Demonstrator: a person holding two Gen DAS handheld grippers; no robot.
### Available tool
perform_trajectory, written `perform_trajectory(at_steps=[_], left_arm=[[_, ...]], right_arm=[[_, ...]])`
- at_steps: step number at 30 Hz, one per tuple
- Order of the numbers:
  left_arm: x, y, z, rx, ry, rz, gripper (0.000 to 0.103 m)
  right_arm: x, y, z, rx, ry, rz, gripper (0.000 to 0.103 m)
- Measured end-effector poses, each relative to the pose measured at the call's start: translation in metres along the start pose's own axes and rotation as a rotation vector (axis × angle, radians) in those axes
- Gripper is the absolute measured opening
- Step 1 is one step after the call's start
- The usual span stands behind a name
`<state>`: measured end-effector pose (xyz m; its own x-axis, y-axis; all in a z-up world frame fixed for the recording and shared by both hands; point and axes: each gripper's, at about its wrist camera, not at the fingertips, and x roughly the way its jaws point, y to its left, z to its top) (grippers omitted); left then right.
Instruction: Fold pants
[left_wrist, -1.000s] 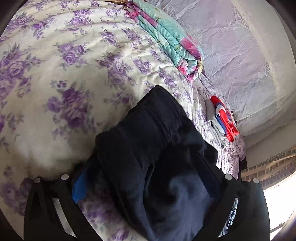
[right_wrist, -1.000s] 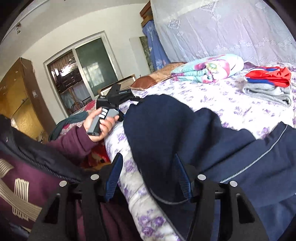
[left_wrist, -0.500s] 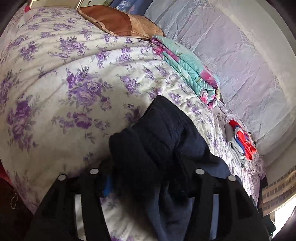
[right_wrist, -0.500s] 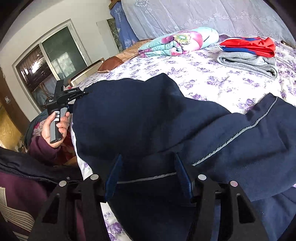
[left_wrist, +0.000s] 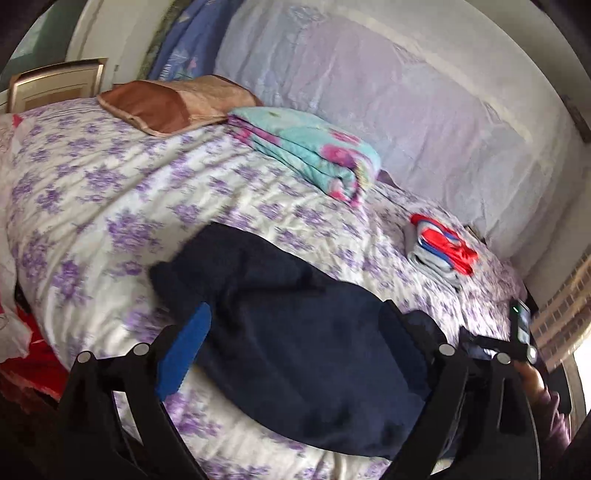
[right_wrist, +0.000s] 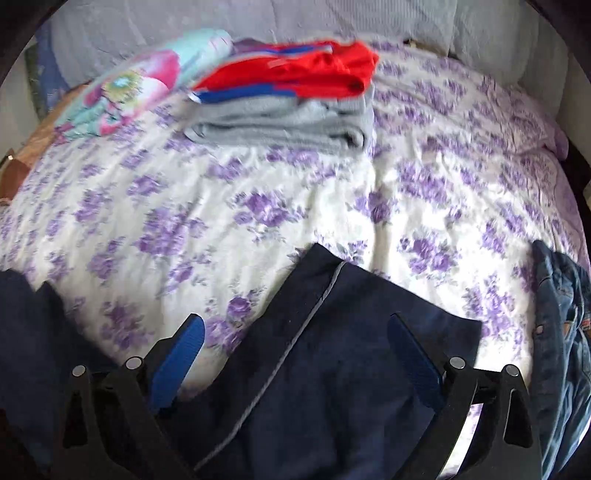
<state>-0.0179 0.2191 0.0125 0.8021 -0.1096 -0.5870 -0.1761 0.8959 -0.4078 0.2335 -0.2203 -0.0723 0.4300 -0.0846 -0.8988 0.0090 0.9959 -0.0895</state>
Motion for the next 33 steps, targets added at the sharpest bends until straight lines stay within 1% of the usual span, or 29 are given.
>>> perform_trajectory(at_steps=[1, 2, 3, 4, 5, 6, 7, 9, 10, 12, 13, 14, 15, 16, 18, 19, 20, 21, 22, 23, 24, 25, 26, 27, 28, 29, 31, 32, 33], left_arm=[[0.01, -0.013, -0.007, 0.032, 0.027, -0.001, 0.09], [0.021, -0.023, -0.013, 0.057, 0.057, -0.008, 0.09], [0.031, -0.031, -0.02, 0.08, 0.088, -0.029, 0.09], [0.042, -0.038, -0.027, 0.1, 0.129, -0.048, 0.09], [0.052, -0.044, -0.033, 0.11, 0.166, -0.07, 0.09], [0.059, -0.049, -0.039, 0.119, 0.196, -0.091, 0.09], [0.065, -0.053, -0.044, 0.134, 0.222, -0.107, 0.09], [0.073, -0.061, -0.051, 0.159, 0.245, -0.125, 0.09], [0.076, -0.064, -0.053, 0.165, 0.247, -0.135, 0.09], [0.079, -0.068, -0.057, 0.168, 0.256, -0.164, 0.09], [0.08, -0.069, -0.059, 0.17, 0.263, -0.173, 0.091], [0.081, -0.071, -0.061, 0.176, 0.268, -0.178, 0.091], [0.082, -0.073, -0.064, 0.185, 0.272, -0.182, 0.091], [0.082, -0.075, -0.065, 0.195, 0.277, -0.18, 0.092], [0.084, -0.076, -0.068, 0.206, 0.286, -0.168, 0.094], [0.085, -0.077, -0.069, 0.209, 0.291, -0.163, 0.094], [0.086, -0.077, -0.069, 0.214, 0.296, -0.155, 0.094], [0.086, -0.077, -0.07, 0.221, 0.299, -0.147, 0.094], [0.087, -0.078, -0.07, 0.227, 0.302, -0.139, 0.094], [0.086, -0.079, -0.071, 0.229, 0.304, -0.134, 0.094], [0.085, -0.079, -0.071, 0.229, 0.303, -0.135, 0.094], [0.083, -0.079, -0.072, 0.228, 0.302, -0.138, 0.094], [0.082, -0.078, -0.072, 0.224, 0.299, -0.14, 0.094], [0.081, -0.076, -0.073, 0.215, 0.295, -0.145, 0.094], [0.081, -0.074, -0.073, 0.205, 0.292, -0.149, 0.094], [0.082, -0.073, -0.073, 0.196, 0.291, -0.151, 0.094], [0.083, -0.073, -0.073, 0.191, 0.292, -0.146, 0.094], [0.083, -0.075, -0.073, 0.196, 0.292, -0.142, 0.095], [0.083, -0.077, -0.073, 0.203, 0.292, -0.138, 0.096]], right_arm=[[0.014, 0.0, -0.001, 0.001, 0.028, -0.017, 0.081], [0.012, -0.003, -0.003, 0.007, -0.009, 0.004, 0.07], [0.002, -0.007, -0.005, 0.013, -0.037, 0.037, 0.051], [-0.013, -0.016, -0.009, 0.034, -0.06, 0.106, 0.018], [-0.033, -0.031, -0.016, 0.075, -0.103, 0.191, 0.014], [-0.06, -0.048, -0.027, 0.106, -0.179, 0.247, 0.014], [-0.091, -0.065, -0.042, 0.12, -0.26, 0.261, 0.014], [-0.146, -0.102, -0.084, 0.176, -0.412, 0.293, 0.014], [-0.169, -0.12, -0.113, 0.208, -0.479, 0.303, 0.014], [-0.191, -0.151, -0.173, 0.277, -0.561, 0.33, 0.014], [-0.192, -0.163, -0.207, 0.326, -0.589, 0.358, 0.014], [-0.186, -0.17, -0.238, 0.368, -0.593, 0.373, 0.014], [-0.172, -0.173, -0.269, 0.418, -0.569, 0.371, 0.014], [-0.156, -0.177, -0.291, 0.463, -0.529, 0.377, 0.014], [-0.115, -0.175, -0.327, 0.531, -0.455, 0.414, 0.015], [-0.104, -0.175, -0.34, 0.551, -0.452, 0.435, 0.016], [-0.106, -0.177, -0.346, 0.556, -0.489, 0.457, 0.018], [-0.111, -0.178, -0.346, 0.553, -0.503, 0.45, 0.024], [-0.121, -0.18, -0.344, 0.541, -0.517, 0.449, 0.037], [-0.132, -0.183, -0.341, 0.529, -0.542, 0.43, 0.056], [-0.146, -0.186, -0.34, 0.519, -0.582, 0.372, 0.067], [-0.162, -0.19, -0.34, 0.506, -0.632, 0.321, 0.08], [-0.174, -0.196, -0.338, 0.493, -0.664, 0.301, 0.084], [-0.182, -0.202, -0.332, 0.487, -0.668, 0.294, 0.085], [-0.186, -0.207, -0.324, 0.484, -0.64, 0.277, 0.089], [-0.188, -0.211, -0.313, 0.47, -0.604, 0.257, 0.089], [-0.184, -0.217, -0.287, 0.421, -0.529, 0.18, 0.089], [-0.181, -0.217, -0.277, 0.376, -0.506, 0.152, 0.089], [-0.174, -0.213, -0.263, 0.319, -0.466, 0.111, 0.088]])
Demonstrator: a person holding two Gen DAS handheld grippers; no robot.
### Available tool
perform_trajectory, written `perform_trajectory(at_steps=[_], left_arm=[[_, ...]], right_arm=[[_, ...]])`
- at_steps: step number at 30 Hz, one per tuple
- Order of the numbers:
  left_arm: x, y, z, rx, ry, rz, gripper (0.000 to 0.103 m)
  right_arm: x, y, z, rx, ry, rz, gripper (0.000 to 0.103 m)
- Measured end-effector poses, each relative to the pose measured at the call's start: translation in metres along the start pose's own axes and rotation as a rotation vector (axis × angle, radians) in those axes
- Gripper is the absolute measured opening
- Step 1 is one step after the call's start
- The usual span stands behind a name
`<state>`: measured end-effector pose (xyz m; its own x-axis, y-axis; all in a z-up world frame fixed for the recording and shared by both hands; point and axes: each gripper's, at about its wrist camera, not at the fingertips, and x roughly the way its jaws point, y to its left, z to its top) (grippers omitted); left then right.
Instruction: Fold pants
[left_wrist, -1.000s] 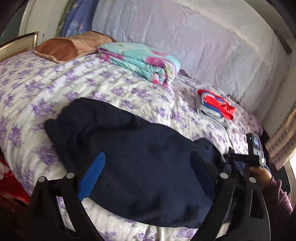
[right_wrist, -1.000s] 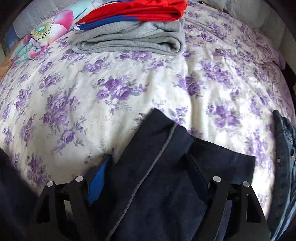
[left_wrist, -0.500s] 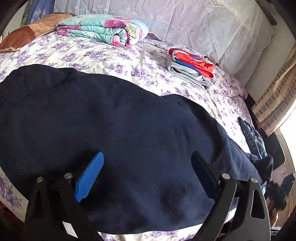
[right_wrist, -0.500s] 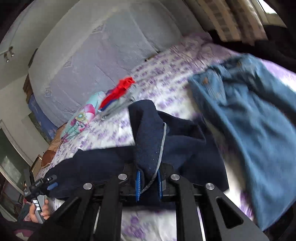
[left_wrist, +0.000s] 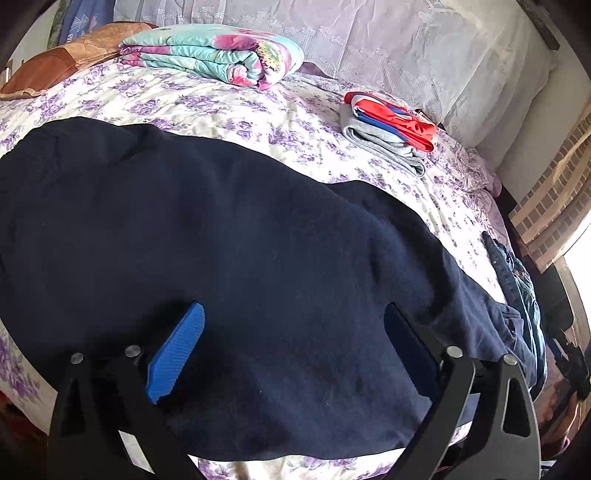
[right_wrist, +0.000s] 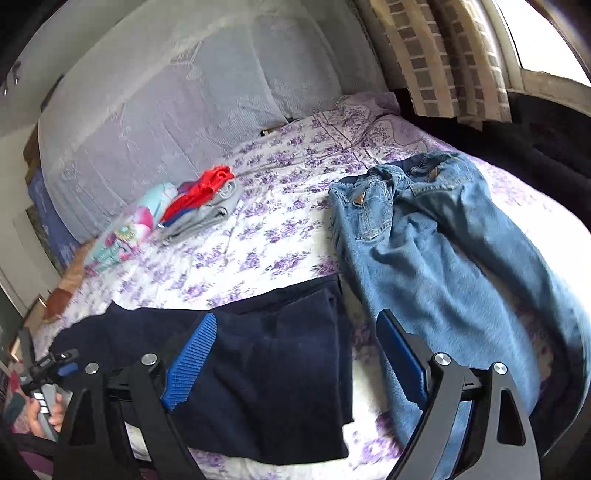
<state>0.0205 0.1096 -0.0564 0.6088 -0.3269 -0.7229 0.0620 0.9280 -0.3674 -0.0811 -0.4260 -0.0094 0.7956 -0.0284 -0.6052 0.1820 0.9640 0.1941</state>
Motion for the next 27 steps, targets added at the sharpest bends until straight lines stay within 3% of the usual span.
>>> perform_trajectory(at_steps=[3, 7, 8, 10, 11, 17, 19, 24, 27], left_arm=[[0.002, -0.004, -0.001, 0.017, 0.002, 0.017, 0.097], [0.002, -0.003, -0.002, 0.015, -0.003, 0.02, 0.097], [0.002, -0.003, -0.002, 0.015, -0.005, 0.02, 0.097], [0.001, -0.003, -0.003, 0.021, -0.004, 0.021, 0.097], [0.001, -0.003, -0.003, 0.024, -0.005, 0.022, 0.097], [0.001, -0.003, -0.002, 0.013, -0.01, 0.012, 0.098], [0.002, -0.002, -0.001, 0.002, -0.016, 0.007, 0.098], [0.008, -0.009, -0.005, 0.047, -0.029, 0.062, 0.098], [0.008, -0.012, -0.006, 0.071, -0.029, 0.081, 0.098]], right_arm=[[0.053, 0.011, 0.013, -0.159, 0.141, -0.121, 0.068], [0.109, 0.019, 0.006, -0.264, 0.347, -0.139, 0.033], [0.112, 0.024, 0.003, -0.309, 0.353, -0.154, 0.031], [0.103, 0.037, 0.002, -0.398, 0.335, -0.178, 0.013], [0.095, 0.039, 0.007, -0.404, 0.308, -0.172, 0.01], [0.033, 0.033, 0.051, -0.341, 0.104, -0.115, 0.007], [0.039, 0.033, 0.06, -0.327, 0.115, -0.113, 0.007], [0.124, 0.016, 0.022, -0.317, 0.329, -0.186, 0.008], [0.114, 0.016, 0.019, -0.302, 0.258, -0.216, 0.019]])
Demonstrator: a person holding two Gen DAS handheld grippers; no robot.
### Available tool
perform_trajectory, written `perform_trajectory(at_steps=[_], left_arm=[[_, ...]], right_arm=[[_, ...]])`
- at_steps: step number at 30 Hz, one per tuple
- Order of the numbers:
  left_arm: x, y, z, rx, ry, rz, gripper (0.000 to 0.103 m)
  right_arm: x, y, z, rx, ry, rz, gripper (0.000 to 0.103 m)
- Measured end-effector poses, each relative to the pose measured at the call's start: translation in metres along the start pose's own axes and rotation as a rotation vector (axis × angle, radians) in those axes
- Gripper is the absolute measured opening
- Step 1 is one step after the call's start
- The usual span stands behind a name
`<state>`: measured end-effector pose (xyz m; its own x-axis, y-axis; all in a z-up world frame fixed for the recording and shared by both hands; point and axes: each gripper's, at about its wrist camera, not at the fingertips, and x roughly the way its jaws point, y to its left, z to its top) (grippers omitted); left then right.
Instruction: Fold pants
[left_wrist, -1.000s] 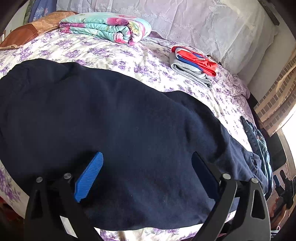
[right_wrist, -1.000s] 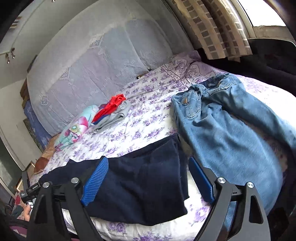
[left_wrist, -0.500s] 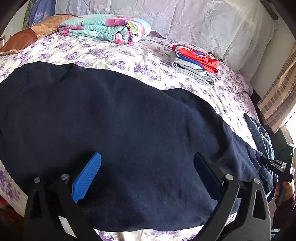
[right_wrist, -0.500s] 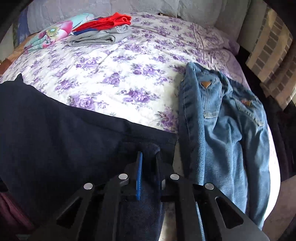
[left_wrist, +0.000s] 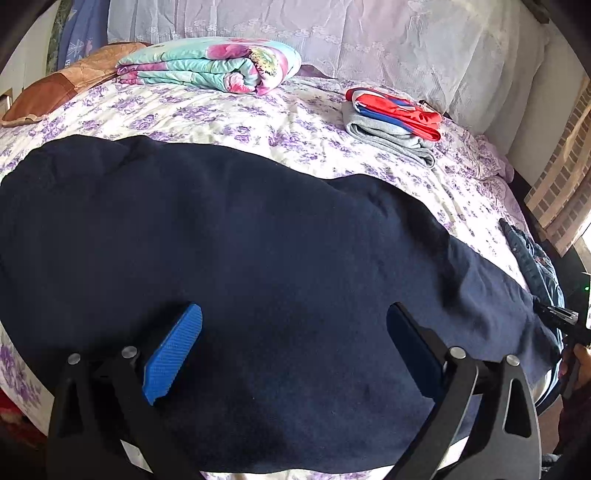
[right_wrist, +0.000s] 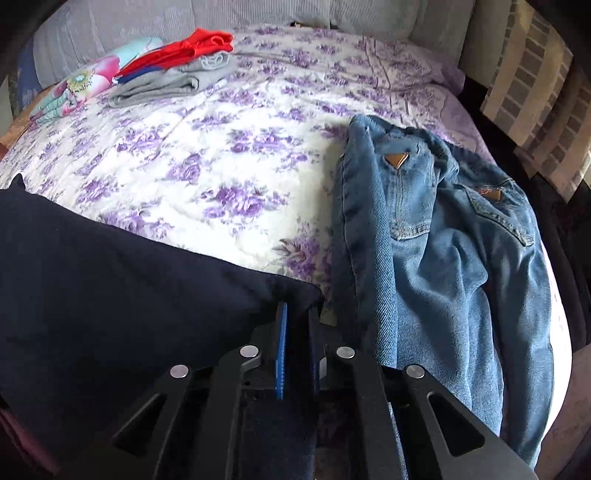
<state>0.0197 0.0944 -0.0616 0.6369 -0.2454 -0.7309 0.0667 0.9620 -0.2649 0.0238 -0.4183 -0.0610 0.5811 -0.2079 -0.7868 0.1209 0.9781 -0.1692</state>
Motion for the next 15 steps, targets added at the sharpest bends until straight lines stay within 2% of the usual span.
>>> perform_trajectory(at_steps=[2, 4, 5, 7, 8, 9, 10, 11, 12, 13, 15], left_arm=[[-0.004, 0.002, 0.001, -0.01, 0.002, -0.018, 0.098], [-0.013, 0.004, 0.002, -0.03, -0.001, -0.053, 0.098], [-0.019, 0.003, 0.001, -0.033, -0.011, -0.075, 0.098], [-0.031, -0.003, 0.0, -0.006, -0.045, -0.102, 0.098], [-0.034, -0.007, -0.001, 0.019, -0.055, -0.093, 0.098], [-0.031, -0.009, -0.003, 0.038, -0.048, -0.05, 0.098], [-0.019, -0.007, -0.006, 0.046, -0.013, 0.026, 0.098], [-0.002, 0.0, -0.009, 0.035, 0.039, 0.088, 0.097], [0.012, 0.007, -0.014, 0.033, 0.062, 0.088, 0.097], [0.008, 0.0, -0.018, 0.078, 0.018, 0.117, 0.097], [0.007, -0.017, -0.022, 0.139, 0.02, 0.19, 0.098]], right_arm=[[-0.027, -0.006, -0.001, 0.037, -0.066, -0.009, 0.032], [-0.056, -0.01, -0.008, 0.069, -0.107, 0.018, 0.033], [-0.068, -0.007, -0.014, 0.076, -0.113, 0.064, 0.033], [-0.081, 0.004, -0.028, 0.052, -0.101, 0.162, 0.033], [-0.078, 0.012, -0.038, 0.029, -0.068, 0.18, 0.033], [-0.066, 0.019, -0.05, 0.014, -0.004, 0.157, 0.033], [-0.048, 0.022, -0.063, 0.018, 0.062, 0.138, 0.033], [-0.039, 0.021, -0.074, 0.036, 0.049, 0.16, 0.034], [-0.042, 0.017, -0.081, 0.05, -0.015, 0.181, 0.034], [-0.045, 0.014, -0.08, 0.069, -0.007, 0.196, 0.034], [-0.057, 0.012, -0.067, 0.119, 0.0, 0.219, 0.038]])
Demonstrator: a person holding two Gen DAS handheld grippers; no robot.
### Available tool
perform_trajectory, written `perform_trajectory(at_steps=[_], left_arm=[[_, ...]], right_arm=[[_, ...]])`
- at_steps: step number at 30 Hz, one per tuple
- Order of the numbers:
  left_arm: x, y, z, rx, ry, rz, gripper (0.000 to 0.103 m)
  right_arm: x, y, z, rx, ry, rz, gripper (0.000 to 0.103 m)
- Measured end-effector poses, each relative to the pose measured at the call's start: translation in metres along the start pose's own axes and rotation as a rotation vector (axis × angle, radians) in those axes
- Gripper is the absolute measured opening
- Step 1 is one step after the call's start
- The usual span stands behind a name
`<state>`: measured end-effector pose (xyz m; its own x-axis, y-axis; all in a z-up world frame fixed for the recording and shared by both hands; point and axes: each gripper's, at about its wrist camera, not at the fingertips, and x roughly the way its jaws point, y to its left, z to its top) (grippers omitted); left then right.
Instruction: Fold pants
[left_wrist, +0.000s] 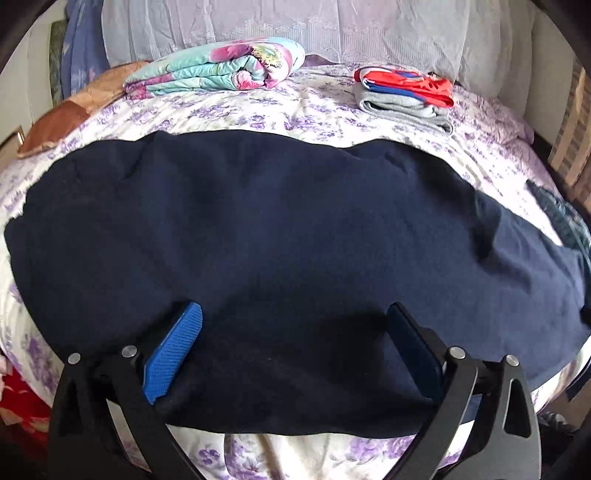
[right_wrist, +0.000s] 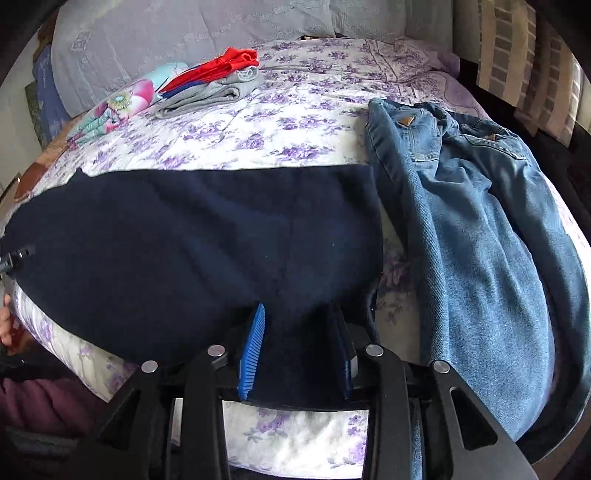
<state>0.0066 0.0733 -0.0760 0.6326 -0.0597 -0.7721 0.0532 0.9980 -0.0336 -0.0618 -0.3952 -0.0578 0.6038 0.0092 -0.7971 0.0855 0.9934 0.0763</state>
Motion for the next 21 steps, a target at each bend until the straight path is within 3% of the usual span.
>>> perform_trajectory(at_steps=[3, 5, 8, 10, 14, 16, 18, 21], left_arm=[[-0.016, -0.003, 0.011, -0.005, -0.042, -0.079, 0.098], [-0.027, 0.0, 0.023, -0.018, -0.088, -0.081, 0.098], [-0.026, 0.0, 0.04, -0.007, -0.123, -0.033, 0.098], [-0.015, -0.003, 0.048, 0.017, -0.109, -0.019, 0.098], [0.02, 0.0, 0.047, 0.047, -0.016, 0.005, 0.098], [0.029, 0.006, 0.043, 0.057, 0.018, 0.005, 0.098], [0.027, 0.004, 0.035, 0.098, -0.001, 0.015, 0.098], [0.027, 0.006, 0.024, 0.111, -0.015, 0.003, 0.098]], right_arm=[[-0.02, 0.03, 0.034, -0.051, -0.066, 0.164, 0.05], [-0.018, 0.068, 0.067, -0.115, -0.05, 0.294, 0.081], [0.003, 0.139, 0.117, -0.176, 0.02, 0.545, 0.097], [0.031, 0.186, 0.15, -0.169, 0.09, 0.68, 0.099], [0.117, 0.26, 0.201, -0.131, 0.324, 0.774, 0.099], [0.16, 0.287, 0.21, -0.143, 0.469, 0.763, 0.099], [0.185, 0.309, 0.209, -0.184, 0.564, 0.776, 0.099], [0.205, 0.332, 0.201, -0.222, 0.746, 0.929, 0.099]])
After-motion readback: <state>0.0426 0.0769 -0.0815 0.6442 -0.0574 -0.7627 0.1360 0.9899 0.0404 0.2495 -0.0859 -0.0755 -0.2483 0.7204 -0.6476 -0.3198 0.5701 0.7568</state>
